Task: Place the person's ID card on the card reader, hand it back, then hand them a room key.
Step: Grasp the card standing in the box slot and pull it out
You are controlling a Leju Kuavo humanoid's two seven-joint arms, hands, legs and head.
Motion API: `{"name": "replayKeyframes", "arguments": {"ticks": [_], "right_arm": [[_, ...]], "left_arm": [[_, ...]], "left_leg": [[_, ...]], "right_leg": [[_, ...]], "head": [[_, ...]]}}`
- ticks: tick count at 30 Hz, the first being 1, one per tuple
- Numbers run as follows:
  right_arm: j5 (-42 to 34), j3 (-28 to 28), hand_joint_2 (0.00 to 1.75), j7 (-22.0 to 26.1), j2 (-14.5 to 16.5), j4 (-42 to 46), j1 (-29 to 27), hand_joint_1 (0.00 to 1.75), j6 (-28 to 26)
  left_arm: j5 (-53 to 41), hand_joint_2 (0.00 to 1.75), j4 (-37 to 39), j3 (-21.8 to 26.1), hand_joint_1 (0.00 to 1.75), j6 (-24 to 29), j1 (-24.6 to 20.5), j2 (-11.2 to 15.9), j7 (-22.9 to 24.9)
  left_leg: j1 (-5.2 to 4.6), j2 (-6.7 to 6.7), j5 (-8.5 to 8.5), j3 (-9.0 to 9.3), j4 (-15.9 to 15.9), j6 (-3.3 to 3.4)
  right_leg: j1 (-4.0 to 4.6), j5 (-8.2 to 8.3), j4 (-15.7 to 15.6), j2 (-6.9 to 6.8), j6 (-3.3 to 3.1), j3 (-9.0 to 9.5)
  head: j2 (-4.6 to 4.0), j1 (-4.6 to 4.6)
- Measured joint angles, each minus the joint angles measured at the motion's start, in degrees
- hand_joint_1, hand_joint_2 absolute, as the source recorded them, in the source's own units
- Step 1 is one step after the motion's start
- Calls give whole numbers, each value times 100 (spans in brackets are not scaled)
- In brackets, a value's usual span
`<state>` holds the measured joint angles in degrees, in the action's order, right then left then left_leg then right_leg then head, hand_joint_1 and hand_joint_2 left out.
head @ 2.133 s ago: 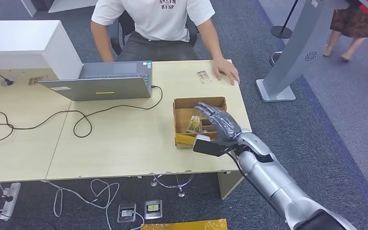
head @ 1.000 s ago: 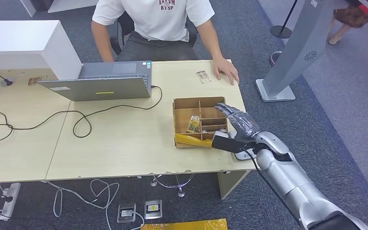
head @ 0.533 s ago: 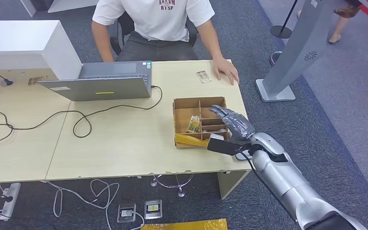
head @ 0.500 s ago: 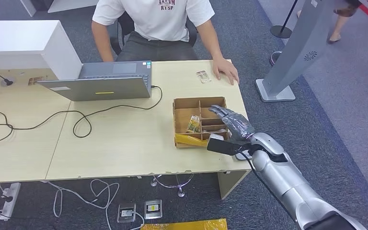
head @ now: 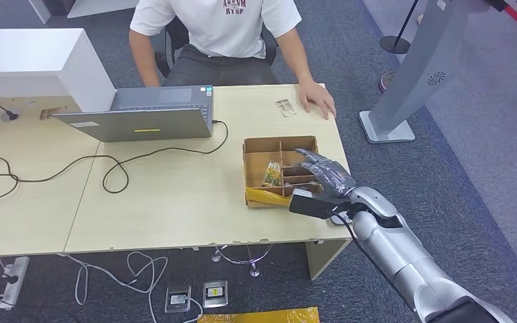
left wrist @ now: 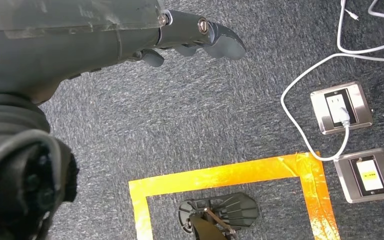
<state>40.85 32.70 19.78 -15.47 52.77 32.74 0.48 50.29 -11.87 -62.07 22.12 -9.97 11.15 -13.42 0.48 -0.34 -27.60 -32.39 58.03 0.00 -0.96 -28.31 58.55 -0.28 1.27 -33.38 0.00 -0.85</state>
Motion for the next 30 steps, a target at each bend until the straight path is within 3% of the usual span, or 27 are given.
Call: {"name": "replayKeyframes", "arguments": {"ticks": [20,30], "right_arm": [[16,0,175,12,14,-48,29,175,60],[-5,-96,175,11,28,-36,276,175,-277]], "left_arm": [[13,0,0,-2,0,9,5,-2,18],[24,0,0,-2,0,63,16,-9,18]], "left_leg": [[0,0,0,0,0,0],[-1,0,0,1,0,0]], "right_leg": [[0,0,0,0,0,1],[0,0,0,1,0,1]], "head": [[0,-1],[0,0]]}}
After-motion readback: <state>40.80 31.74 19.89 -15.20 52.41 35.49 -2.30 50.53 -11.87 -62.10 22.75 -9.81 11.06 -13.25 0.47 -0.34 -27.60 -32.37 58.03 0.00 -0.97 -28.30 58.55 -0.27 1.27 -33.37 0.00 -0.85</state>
